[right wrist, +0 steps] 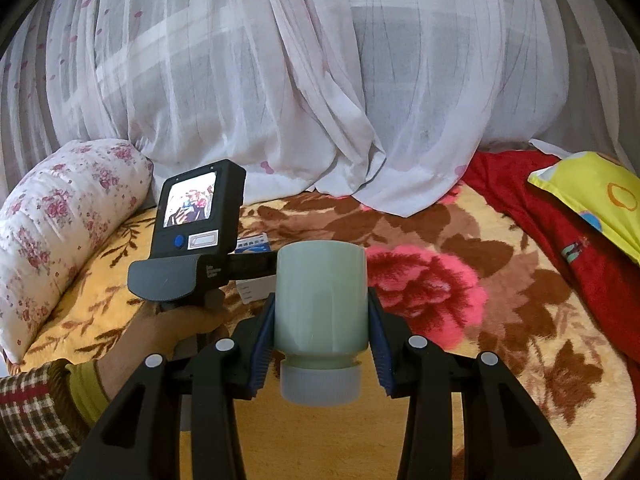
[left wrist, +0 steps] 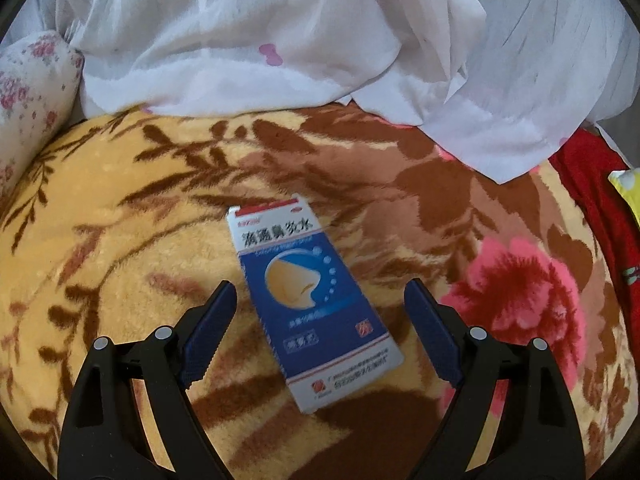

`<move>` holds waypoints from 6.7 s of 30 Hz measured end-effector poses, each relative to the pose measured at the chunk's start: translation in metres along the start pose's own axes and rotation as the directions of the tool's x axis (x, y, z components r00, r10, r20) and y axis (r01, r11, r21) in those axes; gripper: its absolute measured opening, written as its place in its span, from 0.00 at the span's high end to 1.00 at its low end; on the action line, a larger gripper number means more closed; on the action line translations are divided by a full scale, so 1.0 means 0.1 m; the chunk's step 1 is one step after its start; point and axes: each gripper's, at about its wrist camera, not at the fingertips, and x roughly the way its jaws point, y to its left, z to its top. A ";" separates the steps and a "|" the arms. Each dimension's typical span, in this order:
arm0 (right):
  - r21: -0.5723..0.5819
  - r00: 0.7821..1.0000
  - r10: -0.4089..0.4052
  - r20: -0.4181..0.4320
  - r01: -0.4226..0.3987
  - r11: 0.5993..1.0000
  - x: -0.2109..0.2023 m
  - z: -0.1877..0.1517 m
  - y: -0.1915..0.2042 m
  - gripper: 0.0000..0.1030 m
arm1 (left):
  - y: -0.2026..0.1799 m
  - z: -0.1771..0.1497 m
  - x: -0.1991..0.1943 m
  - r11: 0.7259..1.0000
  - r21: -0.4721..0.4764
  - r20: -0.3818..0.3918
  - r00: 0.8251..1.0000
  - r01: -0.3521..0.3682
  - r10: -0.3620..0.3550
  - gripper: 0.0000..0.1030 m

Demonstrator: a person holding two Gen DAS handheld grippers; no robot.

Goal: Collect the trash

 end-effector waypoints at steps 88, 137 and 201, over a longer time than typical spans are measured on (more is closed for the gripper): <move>-0.055 0.883 0.269 -0.385 -0.313 0.948 -1.24 -1.98 1.37 0.23 | 1.86 -3.21 -3.01 0.992 0.066 -0.153 0.983 0.108 -0.097 0.20; -0.075 0.940 -0.265 0.214 0.287 0.955 0.66 0.21 0.32 0.05 | 2.12 -0.50 -1.59 0.991 -0.050 0.423 0.896 -0.123 0.132 0.11; -0.128 0.920 -0.296 0.257 0.336 0.933 0.91 0.11 0.45 0.05 | 2.42 -0.55 -1.09 0.964 -0.139 0.338 0.904 -0.225 0.260 0.10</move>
